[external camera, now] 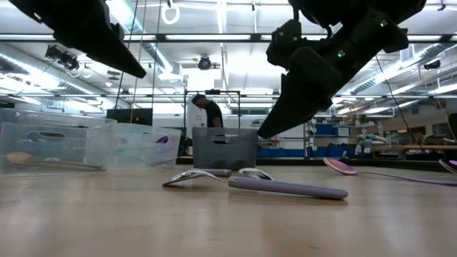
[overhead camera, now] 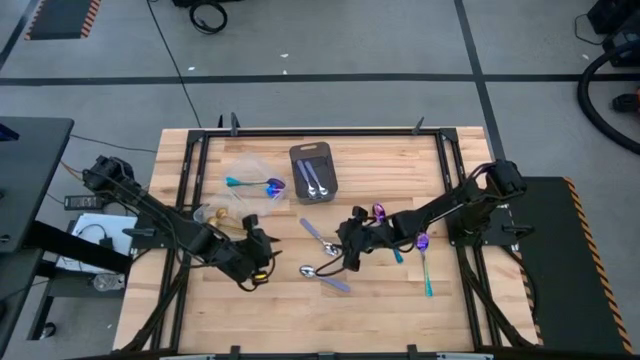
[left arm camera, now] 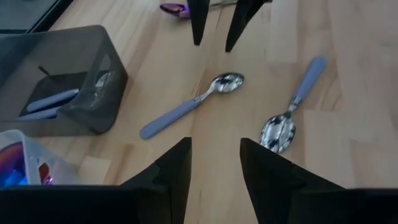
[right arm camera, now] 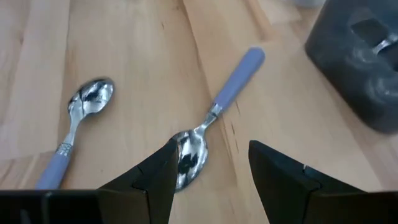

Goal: Sort silverware by color (type)
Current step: Put the blue spoon into the top transparent bin

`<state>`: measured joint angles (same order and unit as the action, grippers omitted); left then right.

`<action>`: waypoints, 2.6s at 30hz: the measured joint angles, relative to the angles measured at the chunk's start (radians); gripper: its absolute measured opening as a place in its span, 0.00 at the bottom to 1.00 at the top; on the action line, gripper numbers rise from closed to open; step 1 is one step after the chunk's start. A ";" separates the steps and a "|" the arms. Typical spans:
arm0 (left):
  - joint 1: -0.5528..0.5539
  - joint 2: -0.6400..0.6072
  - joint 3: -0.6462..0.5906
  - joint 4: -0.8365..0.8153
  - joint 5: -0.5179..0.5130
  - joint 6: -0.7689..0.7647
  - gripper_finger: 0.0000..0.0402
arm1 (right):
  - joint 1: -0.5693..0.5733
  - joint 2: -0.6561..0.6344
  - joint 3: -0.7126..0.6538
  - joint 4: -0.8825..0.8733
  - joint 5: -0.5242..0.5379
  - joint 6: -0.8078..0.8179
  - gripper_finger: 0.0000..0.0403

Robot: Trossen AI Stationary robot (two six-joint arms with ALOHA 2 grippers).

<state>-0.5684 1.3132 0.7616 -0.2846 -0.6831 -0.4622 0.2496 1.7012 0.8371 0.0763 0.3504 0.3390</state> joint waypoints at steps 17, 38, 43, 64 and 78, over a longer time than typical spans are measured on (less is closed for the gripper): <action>0.035 0.000 0.000 0.054 0.017 -0.024 0.36 | 0.010 0.054 0.006 0.041 0.022 0.016 0.51; 0.044 0.002 -0.001 0.050 0.085 -0.041 0.36 | -0.052 -0.030 0.125 -0.544 -0.075 0.115 0.51; 0.043 0.002 0.000 0.046 0.088 -0.050 0.36 | -0.093 -0.063 0.125 -0.686 -0.083 0.115 0.51; 0.043 0.002 0.000 0.032 0.092 -0.069 0.36 | -0.186 -0.089 0.035 -0.898 -0.256 0.317 0.62; 0.044 0.002 0.000 0.032 0.099 -0.015 0.36 | -0.208 -0.094 -0.037 -0.799 -0.272 0.319 0.40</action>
<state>-0.5243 1.3155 0.7616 -0.2523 -0.5838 -0.4770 0.0412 1.6068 0.8001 -0.7228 0.0785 0.6582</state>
